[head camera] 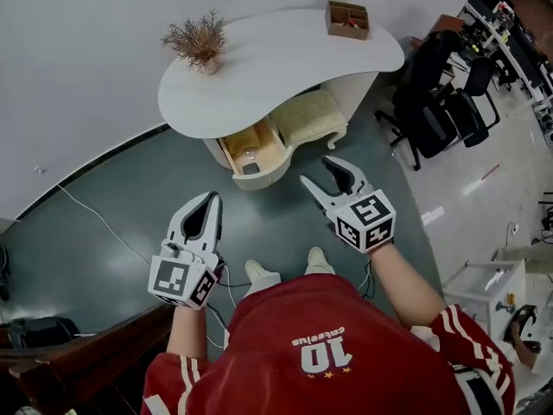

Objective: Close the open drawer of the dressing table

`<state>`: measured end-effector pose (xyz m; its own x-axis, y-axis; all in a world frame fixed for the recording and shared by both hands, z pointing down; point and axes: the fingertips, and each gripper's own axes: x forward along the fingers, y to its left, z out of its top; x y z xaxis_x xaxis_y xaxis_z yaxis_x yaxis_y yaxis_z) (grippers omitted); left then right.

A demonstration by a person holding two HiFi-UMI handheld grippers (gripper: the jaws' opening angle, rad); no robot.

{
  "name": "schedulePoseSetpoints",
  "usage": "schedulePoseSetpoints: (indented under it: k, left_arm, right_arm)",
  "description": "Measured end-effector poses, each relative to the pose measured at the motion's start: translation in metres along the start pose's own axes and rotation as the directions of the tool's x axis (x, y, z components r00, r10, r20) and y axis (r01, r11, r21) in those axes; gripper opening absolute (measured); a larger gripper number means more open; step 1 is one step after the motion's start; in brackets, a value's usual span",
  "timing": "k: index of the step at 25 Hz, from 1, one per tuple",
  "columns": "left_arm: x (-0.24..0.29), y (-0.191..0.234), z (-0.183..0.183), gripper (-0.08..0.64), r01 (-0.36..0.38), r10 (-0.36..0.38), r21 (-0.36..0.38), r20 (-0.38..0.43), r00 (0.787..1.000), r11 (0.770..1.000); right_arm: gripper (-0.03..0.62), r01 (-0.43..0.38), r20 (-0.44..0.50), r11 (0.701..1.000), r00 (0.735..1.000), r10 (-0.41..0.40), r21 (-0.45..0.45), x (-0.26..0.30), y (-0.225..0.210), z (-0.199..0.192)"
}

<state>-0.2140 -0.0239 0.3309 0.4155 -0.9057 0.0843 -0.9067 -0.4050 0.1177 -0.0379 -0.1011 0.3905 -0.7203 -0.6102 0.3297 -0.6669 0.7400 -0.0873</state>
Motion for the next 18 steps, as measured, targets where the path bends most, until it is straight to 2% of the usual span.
schedulePoseSetpoints:
  k: [3,6,8,12,14,18]
  left_arm:
    - [-0.002,0.011,-0.016,0.0,0.079,-0.079,0.009,-0.032,0.996,0.997]
    - [-0.003,0.019,-0.031,0.0,0.13,-0.122,0.119,-0.076,0.99,0.984]
    - [-0.005,0.023,-0.042,0.0,0.157,-0.142,0.161,-0.099,0.985,0.974]
    - [-0.004,0.031,-0.058,0.0,0.168,-0.152,0.13,-0.125,0.981,0.977]
    - [-0.001,0.04,-0.062,0.0,0.158,-0.145,0.124,-0.109,0.983,0.98]
    - [0.007,0.044,-0.071,0.0,0.135,-0.131,0.046,-0.084,0.988,0.99]
  right_arm:
    - [0.225,0.007,-0.077,1.0,0.997,-0.007,-0.005,0.016,0.015,-0.029]
    - [0.225,-0.01,-0.152,1.0,0.988,0.012,0.015,0.032,0.03,-0.056]
    - [0.225,-0.034,-0.2,0.999,0.979,0.03,-0.018,0.042,0.042,-0.074]
    - [0.222,-0.057,-0.296,0.997,0.954,0.04,-0.051,0.067,0.051,-0.121]
    - [0.221,-0.032,-0.325,0.999,0.945,0.021,-0.031,0.082,0.049,-0.144]
    - [0.216,0.043,-0.329,0.997,0.944,-0.022,0.056,0.11,0.045,-0.178]
